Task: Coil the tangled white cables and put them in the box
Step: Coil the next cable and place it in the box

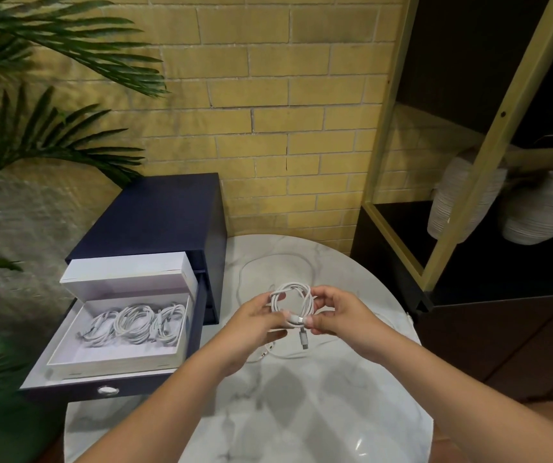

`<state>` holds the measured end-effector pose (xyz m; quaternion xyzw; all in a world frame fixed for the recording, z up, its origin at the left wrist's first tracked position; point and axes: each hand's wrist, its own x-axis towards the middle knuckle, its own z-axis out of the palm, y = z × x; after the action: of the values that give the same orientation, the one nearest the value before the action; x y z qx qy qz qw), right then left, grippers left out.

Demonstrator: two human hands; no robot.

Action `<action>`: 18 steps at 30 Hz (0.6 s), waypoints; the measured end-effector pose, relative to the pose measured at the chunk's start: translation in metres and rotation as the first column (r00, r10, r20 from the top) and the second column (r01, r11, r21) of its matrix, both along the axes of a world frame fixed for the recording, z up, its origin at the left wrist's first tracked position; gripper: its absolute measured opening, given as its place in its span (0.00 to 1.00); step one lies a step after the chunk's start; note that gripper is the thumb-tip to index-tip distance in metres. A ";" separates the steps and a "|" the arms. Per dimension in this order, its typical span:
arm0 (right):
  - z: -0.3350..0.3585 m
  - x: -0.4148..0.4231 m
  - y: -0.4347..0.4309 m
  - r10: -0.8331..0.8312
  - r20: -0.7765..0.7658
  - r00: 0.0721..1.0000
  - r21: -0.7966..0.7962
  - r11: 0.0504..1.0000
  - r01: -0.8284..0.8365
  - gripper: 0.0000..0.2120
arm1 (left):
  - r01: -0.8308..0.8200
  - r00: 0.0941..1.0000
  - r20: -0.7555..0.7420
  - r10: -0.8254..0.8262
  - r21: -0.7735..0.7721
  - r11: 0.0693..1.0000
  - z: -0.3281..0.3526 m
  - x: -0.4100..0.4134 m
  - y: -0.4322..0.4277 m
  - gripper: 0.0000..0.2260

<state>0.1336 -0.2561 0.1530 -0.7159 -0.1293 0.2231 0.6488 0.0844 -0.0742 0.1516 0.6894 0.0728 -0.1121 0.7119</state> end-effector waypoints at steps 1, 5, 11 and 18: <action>0.001 0.001 -0.001 0.006 -0.029 1.000 0.019 1.000 -0.005 0.18 | -0.018 1.000 -0.019 0.017 -0.012 1.000 0.000 0.001 0.001 0.11; 0.002 0.003 -0.002 0.027 -0.046 0.999 0.021 0.999 -0.026 0.18 | -0.040 0.998 -0.049 0.041 0.008 0.999 -0.003 0.004 0.006 0.11; 0.001 0.004 -0.003 0.026 -0.046 0.999 0.009 1.000 -0.025 0.16 | -0.003 0.997 -0.075 0.002 -0.008 1.000 -0.003 0.004 0.010 0.12; -0.002 0.005 -0.005 0.026 -0.073 0.997 0.018 1.000 -0.025 0.14 | 0.061 0.995 -0.083 -0.059 0.018 0.998 0.000 0.003 0.009 0.13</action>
<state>0.1389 -0.2607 0.1508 -0.7002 -0.1166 0.2562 0.6561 0.0877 -0.0652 0.1513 0.6932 0.0828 -0.1612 0.6976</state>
